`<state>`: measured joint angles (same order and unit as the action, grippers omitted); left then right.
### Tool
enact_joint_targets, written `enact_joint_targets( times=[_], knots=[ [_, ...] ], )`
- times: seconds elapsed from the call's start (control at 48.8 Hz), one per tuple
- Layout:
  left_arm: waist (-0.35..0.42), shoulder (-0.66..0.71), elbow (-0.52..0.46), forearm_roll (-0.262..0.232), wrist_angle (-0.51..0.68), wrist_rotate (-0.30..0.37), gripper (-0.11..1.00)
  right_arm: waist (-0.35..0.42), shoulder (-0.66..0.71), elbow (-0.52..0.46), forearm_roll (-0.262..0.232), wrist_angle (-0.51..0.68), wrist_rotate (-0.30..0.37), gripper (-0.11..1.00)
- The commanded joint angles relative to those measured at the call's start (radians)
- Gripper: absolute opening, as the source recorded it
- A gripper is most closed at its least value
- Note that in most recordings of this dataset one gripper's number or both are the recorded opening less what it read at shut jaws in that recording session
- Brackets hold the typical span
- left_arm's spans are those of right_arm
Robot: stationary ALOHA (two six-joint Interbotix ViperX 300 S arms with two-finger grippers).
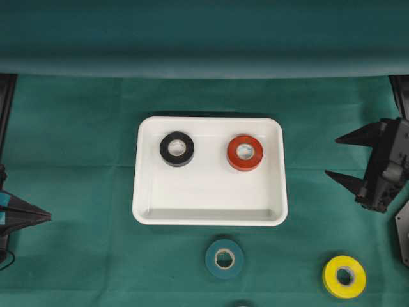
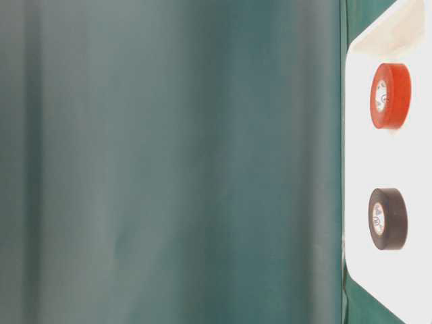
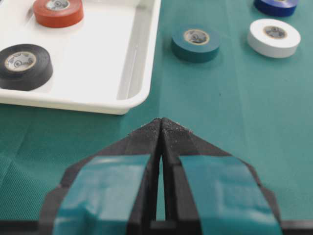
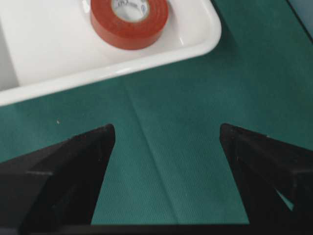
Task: Put the tape into the white case with the right arm.
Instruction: 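Withdraw the right gripper to the right edge of the table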
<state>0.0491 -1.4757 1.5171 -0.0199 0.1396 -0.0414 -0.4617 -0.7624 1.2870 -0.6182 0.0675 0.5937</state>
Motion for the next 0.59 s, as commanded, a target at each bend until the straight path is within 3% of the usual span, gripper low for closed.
enact_joint_targets(
  times=[0.0, 0.267, 0.574],
  knots=[
    [0.0, 0.009, -0.012, -0.003, -0.011, 0.0, 0.0, 0.005, -0.014, -0.003, 0.002, -0.003, 0.002, 0.71],
    [0.0, 0.011, -0.012, -0.003, -0.011, 0.0, 0.0, 0.029, -0.017, 0.009, 0.002, -0.009, 0.002, 0.71],
    [0.0, 0.011, -0.012, -0.003, -0.011, 0.0, 0.0, 0.233, -0.064, 0.041, 0.005, -0.012, 0.012, 0.71]
  ],
)
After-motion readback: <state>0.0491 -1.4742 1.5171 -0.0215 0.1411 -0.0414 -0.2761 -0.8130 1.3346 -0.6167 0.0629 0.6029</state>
